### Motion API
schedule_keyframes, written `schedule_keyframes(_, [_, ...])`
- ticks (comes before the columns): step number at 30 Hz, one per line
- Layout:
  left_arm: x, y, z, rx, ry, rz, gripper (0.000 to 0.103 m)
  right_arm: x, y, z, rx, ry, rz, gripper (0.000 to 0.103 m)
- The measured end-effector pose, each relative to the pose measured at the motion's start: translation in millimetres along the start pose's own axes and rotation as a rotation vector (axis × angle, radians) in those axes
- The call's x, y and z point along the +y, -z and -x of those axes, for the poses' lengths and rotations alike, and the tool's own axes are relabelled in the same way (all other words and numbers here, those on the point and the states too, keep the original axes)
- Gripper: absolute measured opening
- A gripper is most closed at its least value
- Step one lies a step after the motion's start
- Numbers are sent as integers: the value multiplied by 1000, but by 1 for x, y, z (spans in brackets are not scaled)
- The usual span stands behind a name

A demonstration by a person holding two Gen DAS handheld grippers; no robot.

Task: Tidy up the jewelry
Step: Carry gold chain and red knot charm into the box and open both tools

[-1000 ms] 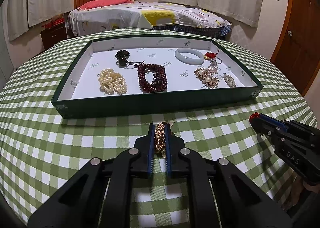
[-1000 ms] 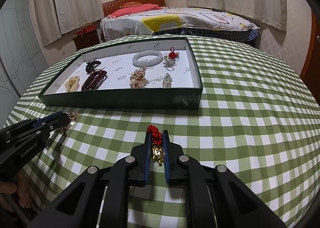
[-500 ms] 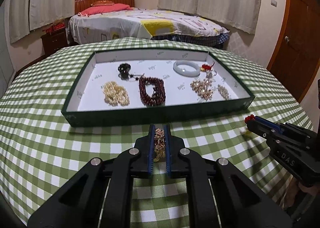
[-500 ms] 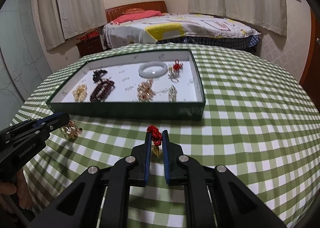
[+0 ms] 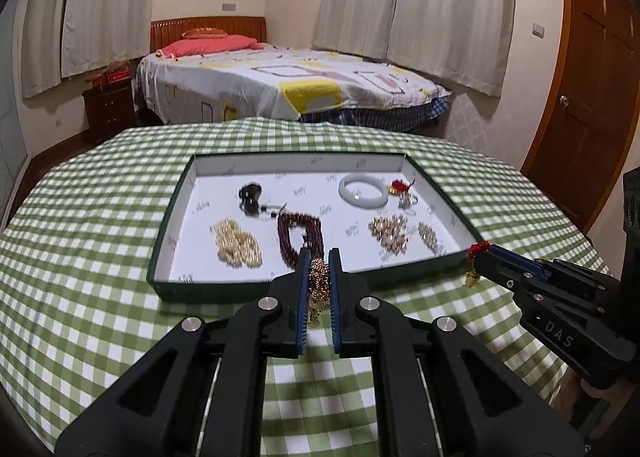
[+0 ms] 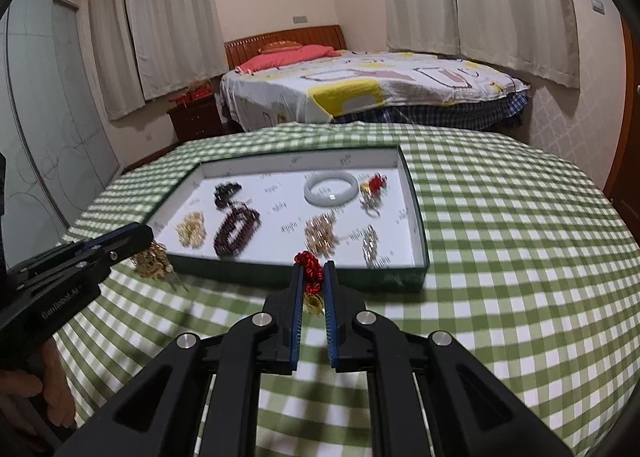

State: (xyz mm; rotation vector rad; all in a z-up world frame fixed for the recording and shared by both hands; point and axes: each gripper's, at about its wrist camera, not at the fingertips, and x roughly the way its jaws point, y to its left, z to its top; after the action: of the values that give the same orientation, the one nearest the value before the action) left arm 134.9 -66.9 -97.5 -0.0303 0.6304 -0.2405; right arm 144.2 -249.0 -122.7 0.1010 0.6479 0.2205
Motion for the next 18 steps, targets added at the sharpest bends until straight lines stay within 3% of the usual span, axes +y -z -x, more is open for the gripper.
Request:
schedule_keyframes(10, [7, -44, -3, -91, -8, -3, 9, 20, -51, -6, -100, -45, 48, 11])
schedule_keyframes(18, [14, -79, -28, -135, -14, 0, 9, 36, -88, -34, -147, -69, 80, 10])
